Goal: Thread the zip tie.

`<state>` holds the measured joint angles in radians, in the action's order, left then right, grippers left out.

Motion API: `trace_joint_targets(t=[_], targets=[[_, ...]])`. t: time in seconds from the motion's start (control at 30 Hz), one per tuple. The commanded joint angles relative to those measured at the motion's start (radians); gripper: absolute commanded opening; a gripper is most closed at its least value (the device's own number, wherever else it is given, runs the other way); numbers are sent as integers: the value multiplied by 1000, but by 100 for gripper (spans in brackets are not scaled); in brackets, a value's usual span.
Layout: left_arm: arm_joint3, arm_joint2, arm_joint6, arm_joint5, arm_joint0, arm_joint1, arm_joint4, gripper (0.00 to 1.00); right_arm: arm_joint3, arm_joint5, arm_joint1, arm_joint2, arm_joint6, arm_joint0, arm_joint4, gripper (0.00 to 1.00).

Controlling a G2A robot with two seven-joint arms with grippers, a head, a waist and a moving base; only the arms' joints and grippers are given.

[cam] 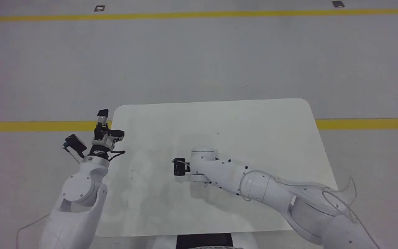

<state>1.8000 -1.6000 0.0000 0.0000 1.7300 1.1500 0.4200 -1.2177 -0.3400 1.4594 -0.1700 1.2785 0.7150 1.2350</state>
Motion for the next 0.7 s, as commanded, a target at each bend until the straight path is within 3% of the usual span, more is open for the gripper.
trace_joint_targets(t=[0.0,0.23,0.3,0.33,0.67], targets=[[0,0,0,0,0,0,0,100,-16,0,-8,0,7,-4,-6,0],[0,0,0,0,0,0,0,100,-64,0,-39,0,25,-11,-29,0],[0,0,0,0,0,0,0,100,-70,0,-46,0,23,-11,-34,40],[0,0,0,0,0,0,0,100,-72,0,-48,0,21,-11,-34,43],[0,0,0,0,0,0,0,100,-67,0,-49,0,-1,-4,-26,37]])
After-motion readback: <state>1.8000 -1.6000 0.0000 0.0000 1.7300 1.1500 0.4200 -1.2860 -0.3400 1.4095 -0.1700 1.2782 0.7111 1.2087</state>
